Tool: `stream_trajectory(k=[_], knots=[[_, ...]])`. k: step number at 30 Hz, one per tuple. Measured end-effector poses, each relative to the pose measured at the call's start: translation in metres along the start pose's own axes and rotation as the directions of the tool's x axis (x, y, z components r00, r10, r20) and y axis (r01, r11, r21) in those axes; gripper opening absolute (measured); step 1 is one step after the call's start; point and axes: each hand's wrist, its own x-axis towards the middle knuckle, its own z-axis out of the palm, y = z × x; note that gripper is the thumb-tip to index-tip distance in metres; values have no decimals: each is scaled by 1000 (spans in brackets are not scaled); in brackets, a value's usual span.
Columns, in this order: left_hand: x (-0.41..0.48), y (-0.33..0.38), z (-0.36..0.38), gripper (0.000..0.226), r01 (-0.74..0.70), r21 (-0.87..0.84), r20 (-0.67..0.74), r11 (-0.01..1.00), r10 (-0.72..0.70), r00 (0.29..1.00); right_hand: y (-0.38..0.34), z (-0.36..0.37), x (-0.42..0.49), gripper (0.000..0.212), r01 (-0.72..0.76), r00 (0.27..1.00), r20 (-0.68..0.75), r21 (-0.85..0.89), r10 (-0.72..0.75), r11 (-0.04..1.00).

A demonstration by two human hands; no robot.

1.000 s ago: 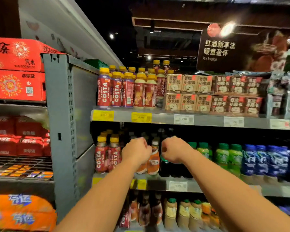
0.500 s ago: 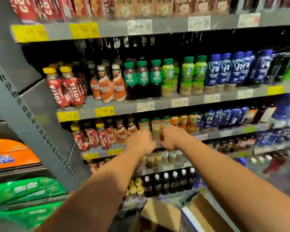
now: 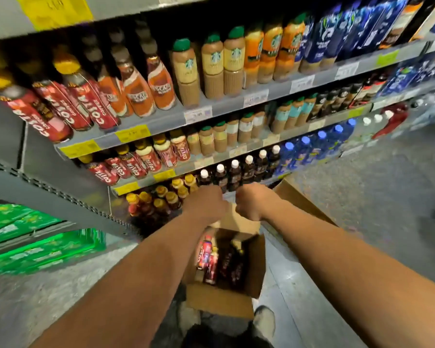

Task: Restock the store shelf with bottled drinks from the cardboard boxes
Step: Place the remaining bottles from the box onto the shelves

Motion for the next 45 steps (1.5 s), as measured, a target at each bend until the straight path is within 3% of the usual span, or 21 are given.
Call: stream_trajectory(k=[6, 8, 11, 14, 21, 28, 33, 35, 39, 45], knots=[[41, -61, 77, 16, 35, 26, 108, 999, -37, 993, -2, 90, 42, 24, -161, 980, 145, 159, 138, 974], [56, -82, 108, 18, 33, 46, 150, 998, -40, 988, 4, 125, 54, 16, -232, 966, 171, 237, 195, 943], [78, -106, 160, 29, 55, 50, 219, 997, -65, 974, 20, 187, 77, 27, -344, 934, 224, 338, 280, 876], [96, -125, 217, 20, 67, -27, 298, 997, -56, 953, 38, 246, 97, 25, -440, 894, 280, 388, 351, 810], [135, -156, 342, 20, 213, -79, 375, 974, -168, 912, 69, 379, 157, 26, -602, 796, 434, 500, 422, 623], [192, -177, 451, 33, 346, -199, 432, 917, -234, 871, 90, 488, 225, 43, -785, 619, 610, 508, 495, 355], [224, -187, 520, 50, 426, -326, 399, 844, -286, 871, 95, 551, 255, 52, -839, 525, 685, 515, 504, 175], [235, -188, 541, 56, 456, -326, 433, 828, -298, 851, 96, 572, 262, 50, -821, 530, 681, 561, 505, 105], [251, -192, 567, 42, 499, -319, 497, 805, -306, 812, 98, 603, 269, 42, -749, 487, 705, 641, 516, -169], [273, -189, 579, 46, 539, -283, 549, 793, -327, 769, 107, 609, 270, 34, -692, 465, 700, 669, 542, -271]])
